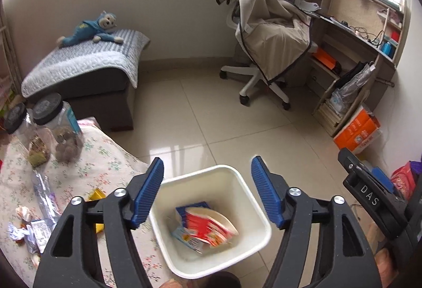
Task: Collect trash
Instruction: 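Carry the red wrapper over the white bin and release it with the left tool, then grasp the wrapped white tissue with the left tool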
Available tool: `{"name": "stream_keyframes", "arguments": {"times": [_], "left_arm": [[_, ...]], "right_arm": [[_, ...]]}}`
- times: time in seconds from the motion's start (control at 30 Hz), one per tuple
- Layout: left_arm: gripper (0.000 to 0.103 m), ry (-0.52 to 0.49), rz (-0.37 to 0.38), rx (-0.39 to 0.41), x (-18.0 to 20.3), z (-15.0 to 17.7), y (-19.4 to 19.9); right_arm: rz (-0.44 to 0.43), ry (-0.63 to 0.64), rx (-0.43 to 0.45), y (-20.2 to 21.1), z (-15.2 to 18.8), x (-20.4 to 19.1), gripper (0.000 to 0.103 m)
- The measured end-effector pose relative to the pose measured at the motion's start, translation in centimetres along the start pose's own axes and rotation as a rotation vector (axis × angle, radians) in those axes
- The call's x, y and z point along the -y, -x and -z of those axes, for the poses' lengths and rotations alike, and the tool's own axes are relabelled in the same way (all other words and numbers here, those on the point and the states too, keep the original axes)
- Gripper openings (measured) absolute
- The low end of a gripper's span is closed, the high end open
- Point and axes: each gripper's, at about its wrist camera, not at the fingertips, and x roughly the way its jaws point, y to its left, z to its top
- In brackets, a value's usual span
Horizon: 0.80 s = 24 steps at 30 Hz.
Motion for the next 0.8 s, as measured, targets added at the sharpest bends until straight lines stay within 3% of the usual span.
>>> {"name": "stream_keyframes", "arguments": {"times": [0.13, 0.37, 0.8], "left_arm": [[0.087, -0.023, -0.137, 0.100, -0.8, 0.4, 1.6], [0.092, 0.002, -0.317, 0.198, -3.8, 0.8, 3.5], [0.094, 0.137, -0.453, 0.161, -12.6, 2.6, 5.1]], "right_arm": [[-0.004, 0.048, 0.022, 0.8, 0.3, -1.8, 0.096], [-0.016, 0.111, 0.060, 2.4, 1.1, -5.2, 0.096], [-0.132, 0.267, 0.065, 4.9, 3.7, -14.3, 0.096]]}}
